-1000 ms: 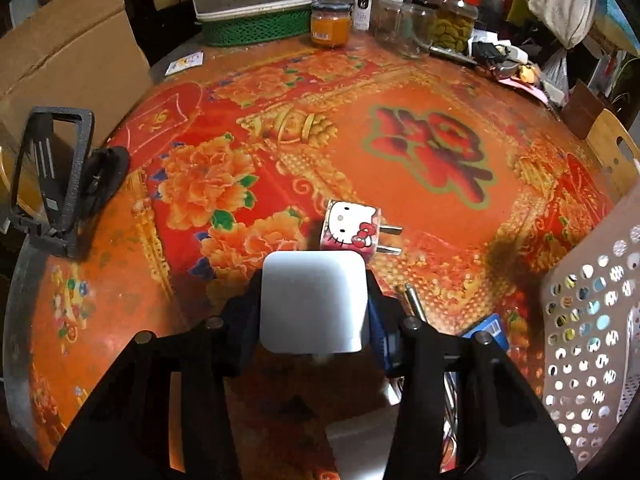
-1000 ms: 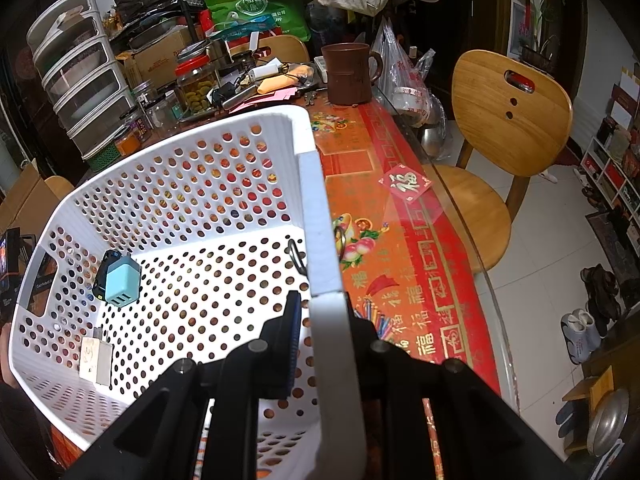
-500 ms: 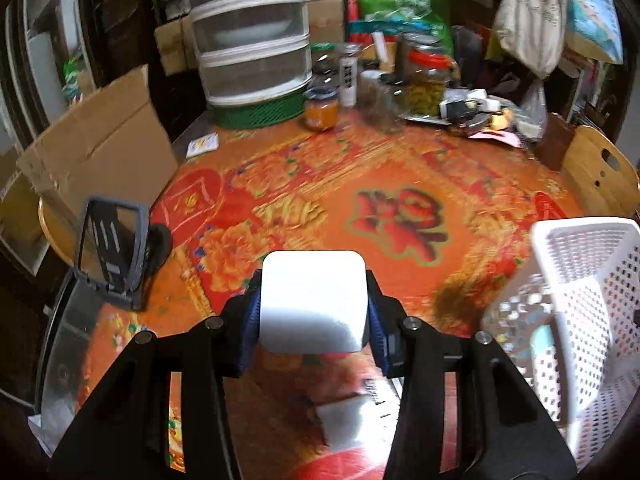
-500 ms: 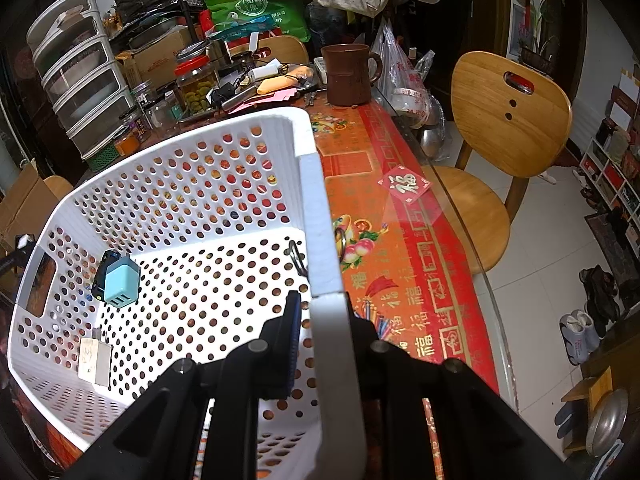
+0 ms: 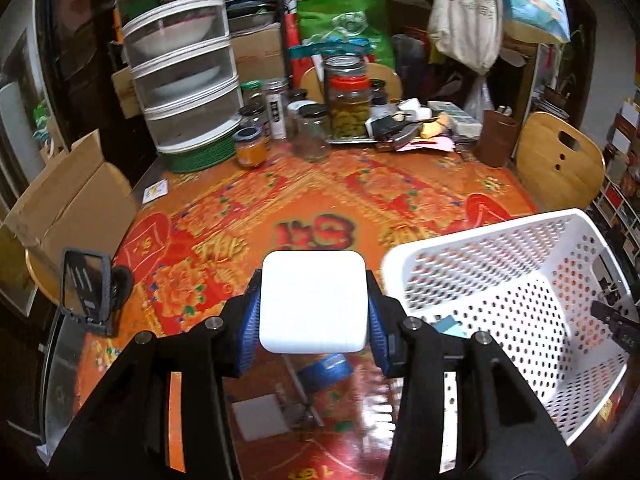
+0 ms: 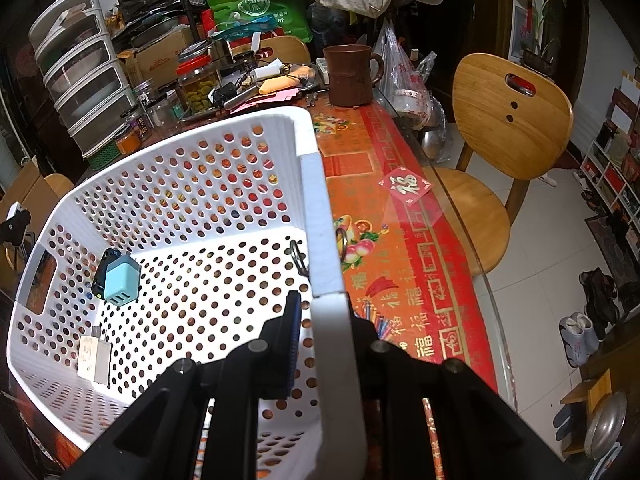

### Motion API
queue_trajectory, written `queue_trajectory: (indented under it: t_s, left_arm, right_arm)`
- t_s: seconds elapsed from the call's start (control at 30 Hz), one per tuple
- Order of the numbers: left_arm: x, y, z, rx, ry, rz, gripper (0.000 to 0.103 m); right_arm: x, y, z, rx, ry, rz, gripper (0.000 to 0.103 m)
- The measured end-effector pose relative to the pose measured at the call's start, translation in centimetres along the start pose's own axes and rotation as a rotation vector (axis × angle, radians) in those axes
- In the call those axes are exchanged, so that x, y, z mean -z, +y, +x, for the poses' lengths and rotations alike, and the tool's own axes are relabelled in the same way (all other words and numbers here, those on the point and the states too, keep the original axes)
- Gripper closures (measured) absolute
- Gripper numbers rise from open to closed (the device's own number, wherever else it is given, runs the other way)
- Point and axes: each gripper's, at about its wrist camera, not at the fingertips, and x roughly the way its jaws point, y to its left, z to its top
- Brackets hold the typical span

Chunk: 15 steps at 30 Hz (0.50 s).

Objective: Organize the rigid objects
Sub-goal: 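Carry the small white charger into the basket and release it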

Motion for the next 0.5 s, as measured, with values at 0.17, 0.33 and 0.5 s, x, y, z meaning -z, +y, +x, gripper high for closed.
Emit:
queue_trajectory:
  t_s: [0.17, 0.33, 0.5]
  left_arm:
    - [-0.2, -3.2, -0.6, 0.031, 0.002, 0.043, 0.06]
    - [0.2, -6.6, -0.4, 0.063, 0.017, 0.093, 0.06]
    - [0.7, -10.3, 0.2, 0.103, 0.05, 0.141, 0.06]
  right_arm:
    - [0.0, 0.0, 0.0, 0.001, -0.001, -0.001, 0.088]
    - [0.0, 0.1, -0.1, 0.003, -0.002, -0.002, 0.088]
    - [0.0, 0.0, -0.2, 0.002, -0.002, -0.003, 0.088]
